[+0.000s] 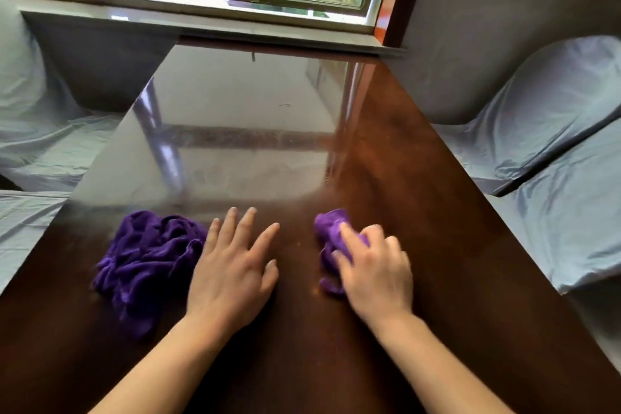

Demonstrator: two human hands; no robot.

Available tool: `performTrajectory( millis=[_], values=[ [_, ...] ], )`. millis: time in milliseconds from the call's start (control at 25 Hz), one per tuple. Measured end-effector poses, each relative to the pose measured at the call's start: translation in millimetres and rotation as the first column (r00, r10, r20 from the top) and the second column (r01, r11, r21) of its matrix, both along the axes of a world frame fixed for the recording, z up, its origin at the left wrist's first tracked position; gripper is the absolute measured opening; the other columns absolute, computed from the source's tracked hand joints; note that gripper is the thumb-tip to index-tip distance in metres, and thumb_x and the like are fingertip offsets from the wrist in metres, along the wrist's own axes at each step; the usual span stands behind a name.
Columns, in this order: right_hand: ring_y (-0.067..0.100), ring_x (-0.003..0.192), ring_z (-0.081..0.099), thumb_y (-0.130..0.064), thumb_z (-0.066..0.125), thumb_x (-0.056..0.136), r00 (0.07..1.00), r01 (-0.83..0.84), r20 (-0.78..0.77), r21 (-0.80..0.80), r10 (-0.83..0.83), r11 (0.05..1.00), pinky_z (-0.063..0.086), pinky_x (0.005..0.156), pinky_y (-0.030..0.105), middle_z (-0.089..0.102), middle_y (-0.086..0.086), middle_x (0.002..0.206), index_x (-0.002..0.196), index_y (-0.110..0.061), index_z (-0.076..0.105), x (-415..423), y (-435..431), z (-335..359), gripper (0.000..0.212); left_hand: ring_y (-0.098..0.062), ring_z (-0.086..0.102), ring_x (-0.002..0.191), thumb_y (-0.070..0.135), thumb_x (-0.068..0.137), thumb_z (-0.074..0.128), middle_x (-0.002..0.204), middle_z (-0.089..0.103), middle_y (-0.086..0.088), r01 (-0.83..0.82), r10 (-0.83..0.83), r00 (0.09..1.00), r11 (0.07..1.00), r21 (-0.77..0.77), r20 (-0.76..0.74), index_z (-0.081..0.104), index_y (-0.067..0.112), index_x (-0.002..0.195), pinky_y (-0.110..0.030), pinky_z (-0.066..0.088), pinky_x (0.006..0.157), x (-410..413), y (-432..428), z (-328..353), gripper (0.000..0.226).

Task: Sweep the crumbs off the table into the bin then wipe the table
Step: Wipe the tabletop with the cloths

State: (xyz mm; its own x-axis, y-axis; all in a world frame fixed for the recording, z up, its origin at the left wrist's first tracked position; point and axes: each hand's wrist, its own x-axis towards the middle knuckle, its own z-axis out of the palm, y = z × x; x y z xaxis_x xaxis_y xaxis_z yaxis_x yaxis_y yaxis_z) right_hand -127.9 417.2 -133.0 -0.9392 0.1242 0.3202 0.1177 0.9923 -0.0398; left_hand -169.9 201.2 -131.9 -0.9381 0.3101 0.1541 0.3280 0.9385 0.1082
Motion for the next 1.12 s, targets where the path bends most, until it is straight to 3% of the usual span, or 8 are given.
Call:
performTrajectory(
  millis=[80,160,360,560,800,960,1040,1120],
  values=[
    [0.029,0.075,0.052,-0.054,0.053,0.086,0.978,-0.207,-0.011,0.045,0.208,0.977,0.046,0.058,0.041,0.056,0.002,0.100,0.131,-0.034,0.055,22,-8,-12,0.049,-0.028,0.002,0.150,0.057,0.090,0.027,0.163,0.014,-0.004,-0.077,0.075,0.993,0.997,0.018,0.087,0.022,0.043,0.147,-0.051,0.002,0.121,-18,19,-6,0.060],
    [0.030,0.074,0.054,-0.054,0.055,0.085,0.970,-0.237,-0.030,0.100,0.241,0.966,0.047,0.055,0.041,0.058,0.003,0.096,0.129,-0.033,0.058,14,32,-8,0.049,-0.026,-0.004,0.150,0.063,0.088,0.016,0.164,0.010,-0.001,-0.145,0.143,0.983,0.989,0.010,0.112,0.014,0.047,0.147,-0.053,-0.006,0.120,-28,22,-18,0.062],
    [0.036,0.092,0.055,-0.042,0.063,0.089,0.955,0.296,-0.017,0.019,-0.296,0.955,0.048,0.072,0.040,0.058,0.012,0.106,0.118,-0.018,0.065,-64,121,5,0.038,-0.024,-0.004,0.150,0.068,0.083,0.014,0.162,0.016,0.002,-0.209,0.203,0.974,0.976,0.056,0.097,0.014,0.050,0.143,-0.054,-0.009,0.119,-28,22,-24,0.062],
    [0.040,0.100,0.053,-0.041,0.054,0.095,0.908,0.410,-0.009,-0.192,-0.420,0.891,0.044,0.085,0.043,0.056,0.010,0.116,0.114,-0.023,0.063,-157,86,2,0.028,-0.022,-0.011,0.150,0.069,0.083,0.007,0.164,0.002,0.002,-0.205,0.201,0.974,0.978,0.032,0.104,-0.007,0.057,0.143,-0.053,-0.011,0.118,-29,22,-25,0.063],
    [0.035,0.094,0.055,-0.043,0.051,0.096,0.996,0.089,-0.009,-0.150,-0.091,0.985,0.047,0.077,0.040,0.057,0.003,0.116,0.123,-0.034,0.058,-162,23,6,0.030,-0.022,-0.009,0.150,0.070,0.082,0.006,0.164,0.003,0.004,-0.196,0.193,0.977,0.980,0.025,0.089,-0.009,0.061,0.140,-0.053,-0.006,0.119,-29,22,-24,0.061],
    [0.028,0.077,0.055,-0.050,0.056,0.083,0.930,-0.365,-0.007,-0.118,0.367,0.923,0.049,0.059,0.038,0.059,-0.001,0.100,0.120,-0.038,0.059,-83,13,-4,0.040,-0.021,-0.005,0.150,0.070,0.081,0.010,0.164,0.006,0.006,-0.202,0.198,0.977,0.978,0.048,0.085,-0.002,0.061,0.142,-0.053,-0.004,0.119,-27,25,-23,0.063],
    [0.025,0.078,0.055,-0.053,0.059,0.078,0.924,-0.381,-0.018,-0.084,0.381,0.921,0.049,0.059,0.037,0.056,-0.001,0.095,0.114,-0.036,0.062,-89,43,2,0.040,-0.020,-0.003,0.150,0.070,0.080,0.011,0.164,0.007,0.006,-0.215,0.210,0.974,0.975,0.054,0.085,0.001,0.062,0.142,-0.052,-0.004,0.120,-27,25,-22,0.063],
    [0.030,0.084,0.056,-0.048,0.064,0.079,0.985,-0.167,-0.043,-0.038,0.165,0.985,0.047,0.065,0.038,0.055,0.003,0.095,0.104,-0.029,0.068,-121,79,11,0.032,-0.020,-0.001,0.150,0.070,0.080,0.012,0.164,0.009,0.006,-0.217,0.212,0.974,0.974,0.060,0.084,0.003,0.061,0.142,-0.052,-0.003,0.120,-28,25,-22,0.063]
  ],
)
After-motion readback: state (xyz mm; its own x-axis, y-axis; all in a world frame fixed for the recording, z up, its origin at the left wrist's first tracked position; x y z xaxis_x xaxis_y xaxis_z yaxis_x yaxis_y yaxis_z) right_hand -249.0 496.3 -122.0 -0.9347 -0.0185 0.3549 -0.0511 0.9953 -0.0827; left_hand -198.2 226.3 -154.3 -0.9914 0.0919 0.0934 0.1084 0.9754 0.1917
